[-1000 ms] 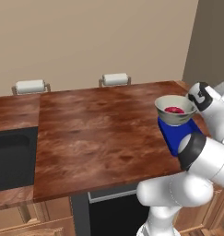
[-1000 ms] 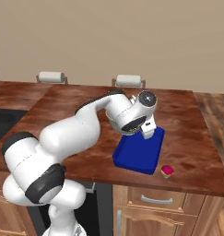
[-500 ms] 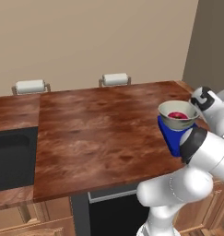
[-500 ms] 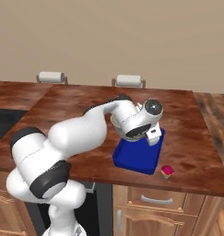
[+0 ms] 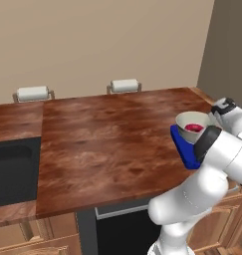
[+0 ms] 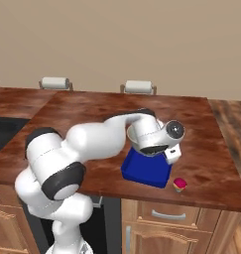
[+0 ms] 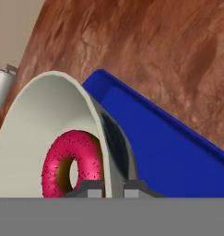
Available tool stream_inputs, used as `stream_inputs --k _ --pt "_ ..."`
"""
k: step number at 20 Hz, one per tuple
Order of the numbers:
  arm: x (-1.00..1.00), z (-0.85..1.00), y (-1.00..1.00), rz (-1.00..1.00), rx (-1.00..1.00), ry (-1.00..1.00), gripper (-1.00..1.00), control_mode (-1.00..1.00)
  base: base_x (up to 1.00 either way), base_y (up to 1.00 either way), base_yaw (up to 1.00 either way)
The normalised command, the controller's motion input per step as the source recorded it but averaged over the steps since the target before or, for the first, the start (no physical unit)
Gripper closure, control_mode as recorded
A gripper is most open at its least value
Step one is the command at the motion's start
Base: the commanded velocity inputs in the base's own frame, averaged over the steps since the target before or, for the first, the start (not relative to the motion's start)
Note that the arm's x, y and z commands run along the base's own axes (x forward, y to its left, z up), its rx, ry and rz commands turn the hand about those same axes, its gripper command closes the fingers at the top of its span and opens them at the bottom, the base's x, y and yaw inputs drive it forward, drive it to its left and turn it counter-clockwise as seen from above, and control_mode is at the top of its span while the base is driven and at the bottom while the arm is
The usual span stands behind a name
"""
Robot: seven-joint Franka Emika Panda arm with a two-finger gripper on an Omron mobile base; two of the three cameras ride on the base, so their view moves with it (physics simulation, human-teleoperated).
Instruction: Place the bowl with donut and the cupcake onto the tray.
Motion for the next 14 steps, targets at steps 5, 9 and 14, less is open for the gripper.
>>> stream_inputs --k 5,9,14 --pt "0.16 -0.27 -0.18 0.00 0.02 -0.02 1.00 -1.00 0.00 0.00 0.00" --pt "0.09 -0.20 0.00 0.00 0.00 0.00 1.00 -1.00 0.00 0.00 0.00" --pt "0.00 -0.01 0.00 0.00 0.00 0.01 -1.00 -1.00 0.00 0.00 0.00"
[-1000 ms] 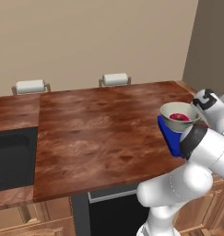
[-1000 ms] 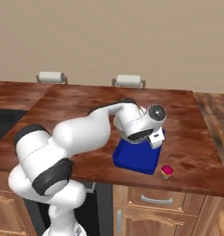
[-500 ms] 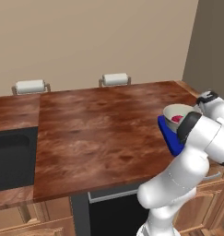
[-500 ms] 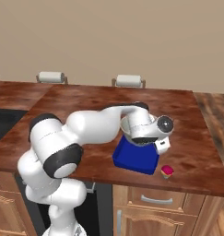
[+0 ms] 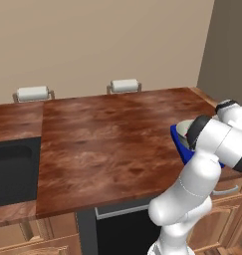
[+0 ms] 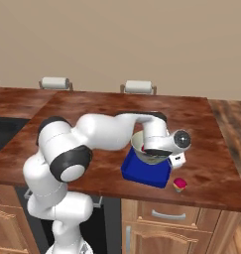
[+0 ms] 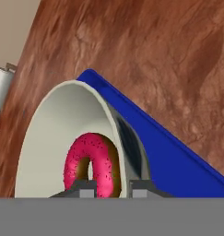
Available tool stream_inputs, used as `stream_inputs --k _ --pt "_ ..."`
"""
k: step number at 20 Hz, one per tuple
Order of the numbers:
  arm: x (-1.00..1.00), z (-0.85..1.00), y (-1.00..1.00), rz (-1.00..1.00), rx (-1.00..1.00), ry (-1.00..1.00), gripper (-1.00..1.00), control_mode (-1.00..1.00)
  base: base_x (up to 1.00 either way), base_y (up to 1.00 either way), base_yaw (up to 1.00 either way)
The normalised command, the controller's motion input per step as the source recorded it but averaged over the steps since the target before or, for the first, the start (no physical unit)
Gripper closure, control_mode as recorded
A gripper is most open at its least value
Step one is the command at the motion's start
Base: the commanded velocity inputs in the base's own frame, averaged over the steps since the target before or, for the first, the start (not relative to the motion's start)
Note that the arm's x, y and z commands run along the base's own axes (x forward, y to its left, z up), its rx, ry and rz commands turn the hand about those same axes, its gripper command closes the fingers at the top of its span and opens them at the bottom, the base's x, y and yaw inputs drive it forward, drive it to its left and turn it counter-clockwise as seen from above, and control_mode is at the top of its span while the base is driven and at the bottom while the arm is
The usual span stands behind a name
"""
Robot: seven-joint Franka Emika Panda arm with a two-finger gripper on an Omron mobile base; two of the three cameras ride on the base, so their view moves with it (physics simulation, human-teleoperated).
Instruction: Place the bowl with donut and the cupcake onto the tray.
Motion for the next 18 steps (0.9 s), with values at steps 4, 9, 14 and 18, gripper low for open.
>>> stream_inputs --k 4,9,14,18 --pt "0.02 0.00 0.00 0.00 0.00 0.00 -1.00 -1.00 0.00 0.00 0.00" --pt "0.01 0.15 -0.05 -0.02 0.00 0.00 -1.00 -1.00 0.00 0.00 0.00" --pt "-0.01 0.57 -0.30 -0.11 0.01 0.07 -1.00 -1.00 0.00 0.00 0.00" --pt "-0.34 0.51 -0.27 -0.08 0.00 0.09 -1.00 -1.00 0.00 0.00 0.00"
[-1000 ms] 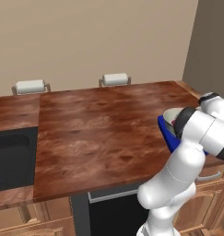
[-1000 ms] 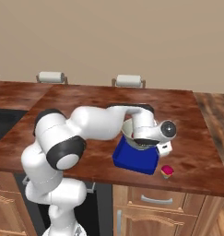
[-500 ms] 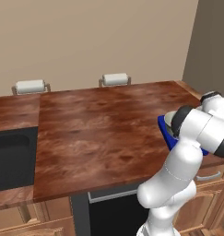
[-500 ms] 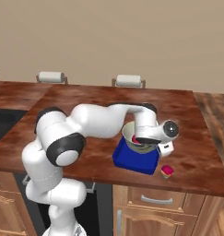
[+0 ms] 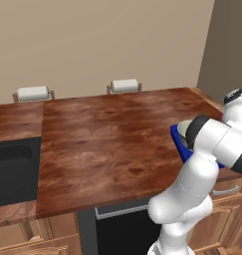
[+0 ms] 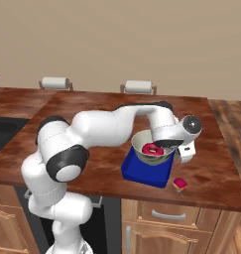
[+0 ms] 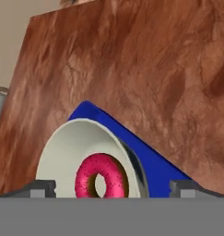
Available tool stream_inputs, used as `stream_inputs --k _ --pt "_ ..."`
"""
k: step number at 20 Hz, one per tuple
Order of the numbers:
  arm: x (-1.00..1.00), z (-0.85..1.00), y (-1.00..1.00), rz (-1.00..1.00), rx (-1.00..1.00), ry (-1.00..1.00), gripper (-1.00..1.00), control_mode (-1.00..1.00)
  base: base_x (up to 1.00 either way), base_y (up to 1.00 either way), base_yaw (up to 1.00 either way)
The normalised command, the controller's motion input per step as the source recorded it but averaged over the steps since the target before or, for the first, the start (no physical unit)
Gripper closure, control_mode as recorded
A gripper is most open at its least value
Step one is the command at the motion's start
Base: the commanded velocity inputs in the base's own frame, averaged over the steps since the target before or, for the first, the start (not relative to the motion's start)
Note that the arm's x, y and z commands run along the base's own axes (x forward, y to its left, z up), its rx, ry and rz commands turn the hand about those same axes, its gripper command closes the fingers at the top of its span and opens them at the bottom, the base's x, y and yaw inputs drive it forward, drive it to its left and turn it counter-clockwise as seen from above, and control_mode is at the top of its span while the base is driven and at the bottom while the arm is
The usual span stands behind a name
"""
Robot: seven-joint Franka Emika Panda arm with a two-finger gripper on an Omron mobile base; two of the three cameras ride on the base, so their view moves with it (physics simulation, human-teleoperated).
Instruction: Place the bowl with donut and the cupcake onto the tray.
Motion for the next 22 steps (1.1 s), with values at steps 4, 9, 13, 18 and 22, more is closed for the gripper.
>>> stream_inputs --k 4,9,13,18,22 --pt "-0.90 0.13 -0.06 -0.01 -0.09 0.01 -1.00 -1.00 0.00 0.00 0.00" --pt "-0.98 0.00 0.01 0.04 -0.16 -0.01 -1.00 -1.00 0.00 0.00 0.00" --pt "-0.29 -0.03 0.07 0.04 -0.13 0.00 -1.00 -1.00 0.00 0.00 0.00" --pt "0.00 -0.27 0.02 0.06 -0.13 0.08 -1.00 -1.00 0.00 0.00 0.00" --pt "0.00 -0.33 -0.16 0.10 -0.09 0.16 -1.00 -1.00 0.00 0.00 0.00"
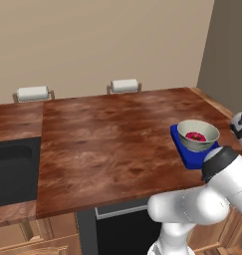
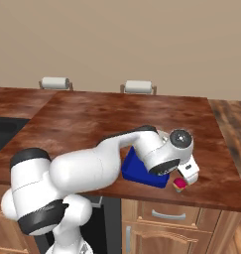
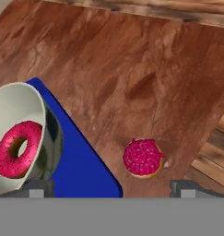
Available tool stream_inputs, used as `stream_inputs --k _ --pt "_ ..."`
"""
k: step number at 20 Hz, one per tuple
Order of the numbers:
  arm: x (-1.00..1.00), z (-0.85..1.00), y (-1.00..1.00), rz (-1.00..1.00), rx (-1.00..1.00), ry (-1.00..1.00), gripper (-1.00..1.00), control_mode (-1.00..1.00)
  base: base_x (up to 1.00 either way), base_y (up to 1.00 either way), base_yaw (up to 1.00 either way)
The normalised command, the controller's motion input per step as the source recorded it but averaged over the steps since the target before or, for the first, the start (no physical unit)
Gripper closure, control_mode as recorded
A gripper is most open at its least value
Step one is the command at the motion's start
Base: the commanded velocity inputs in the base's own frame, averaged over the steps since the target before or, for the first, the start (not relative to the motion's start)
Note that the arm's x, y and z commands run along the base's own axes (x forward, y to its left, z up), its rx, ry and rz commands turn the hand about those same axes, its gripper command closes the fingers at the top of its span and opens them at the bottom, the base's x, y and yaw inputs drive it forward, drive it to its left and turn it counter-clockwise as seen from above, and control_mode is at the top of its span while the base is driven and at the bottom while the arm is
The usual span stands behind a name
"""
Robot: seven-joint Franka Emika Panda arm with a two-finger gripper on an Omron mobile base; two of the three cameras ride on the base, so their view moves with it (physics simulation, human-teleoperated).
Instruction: Place the bowl with donut and the cupcake onto the tray.
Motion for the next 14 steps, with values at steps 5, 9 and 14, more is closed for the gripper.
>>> stream_inputs --k 5,9,14 --pt "0.00 -0.28 -0.23 0.10 -0.06 0.17 -1.00 -1.00 0.00 0.00 0.00" --pt "-0.01 -0.26 -0.09 0.07 0.00 0.10 -1.00 -1.00 0.00 0.00 0.00" --pt "-0.10 -0.27 -0.10 0.06 0.02 0.05 -1.00 -1.00 0.00 0.00 0.00"
